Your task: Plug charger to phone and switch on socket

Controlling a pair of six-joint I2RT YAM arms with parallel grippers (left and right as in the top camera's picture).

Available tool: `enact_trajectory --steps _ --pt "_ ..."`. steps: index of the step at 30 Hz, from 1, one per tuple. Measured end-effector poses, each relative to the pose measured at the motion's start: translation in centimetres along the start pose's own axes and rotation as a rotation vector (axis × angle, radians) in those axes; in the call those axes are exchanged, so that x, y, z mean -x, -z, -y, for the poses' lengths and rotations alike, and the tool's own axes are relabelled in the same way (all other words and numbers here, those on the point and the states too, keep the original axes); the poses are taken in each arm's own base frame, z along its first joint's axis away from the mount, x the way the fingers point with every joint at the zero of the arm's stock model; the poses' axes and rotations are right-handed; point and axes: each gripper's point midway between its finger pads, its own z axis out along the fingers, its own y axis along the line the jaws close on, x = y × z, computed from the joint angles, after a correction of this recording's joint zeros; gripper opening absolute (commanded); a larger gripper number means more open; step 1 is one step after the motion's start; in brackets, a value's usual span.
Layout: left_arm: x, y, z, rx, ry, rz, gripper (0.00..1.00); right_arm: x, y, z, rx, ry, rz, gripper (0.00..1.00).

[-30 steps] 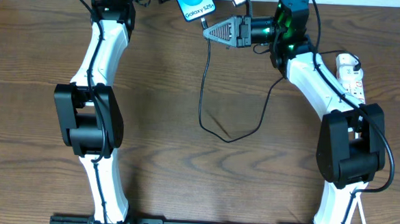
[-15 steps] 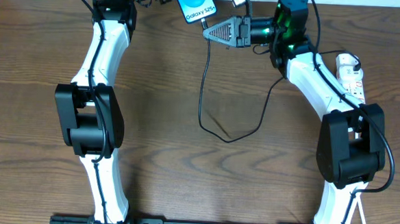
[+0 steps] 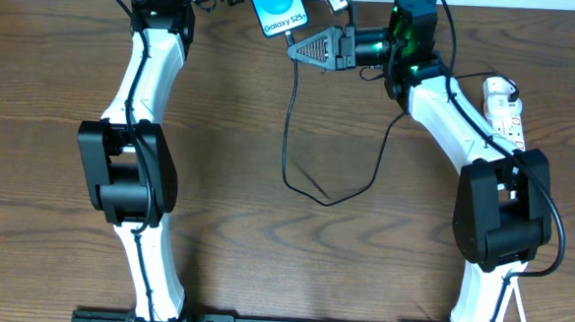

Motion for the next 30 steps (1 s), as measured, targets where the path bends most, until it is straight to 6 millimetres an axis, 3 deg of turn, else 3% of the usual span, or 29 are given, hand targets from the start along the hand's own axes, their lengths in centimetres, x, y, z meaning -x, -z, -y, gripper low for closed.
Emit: enact_trajectory --steps 12,19,21,22,23,27,30 --pt "-0.9 -0.7 0.3 -0.015 -0.105 -0.04 0.08 -0.2 -0.1 0.1 0.0 -0.026 -0.006 0.01" --pt "-1.8 -1.8 0.6 -0.025 -0.118 -0.067 0.08 -0.6 -1.1 -0.1 0.006 -0.037 -0.018 0.04" --pt "-1.8 -1.8 0.6 -0.025 -0.121 -0.068 0.07 -0.6 -1.1 -0.1 0.005 -0.043 -0.017 0.18" --pt "-2.0 -1.7 0.6 -0.027 -0.123 -0.078 0.07 -0.3 -1.1 0.0 -0.004 -0.04 -0.002 0.3" --pt "-2.3 -1.8 0.6 -0.031 -0.126 -0.094 0.08 0.0 -1.1 0.2 -0.015 -0.034 0.017 0.49" --pt "-3.5 -2.1 0.8 -0.047 -0.126 -0.151 0.07 1.1 -0.6 0.8 -0.049 -0.03 0.073 0.99" --pt "-3.8 -2.2 0.9 -0.052 -0.127 -0.167 0.07 1.5 -0.3 1.0 -0.062 -0.029 0.093 0.99"
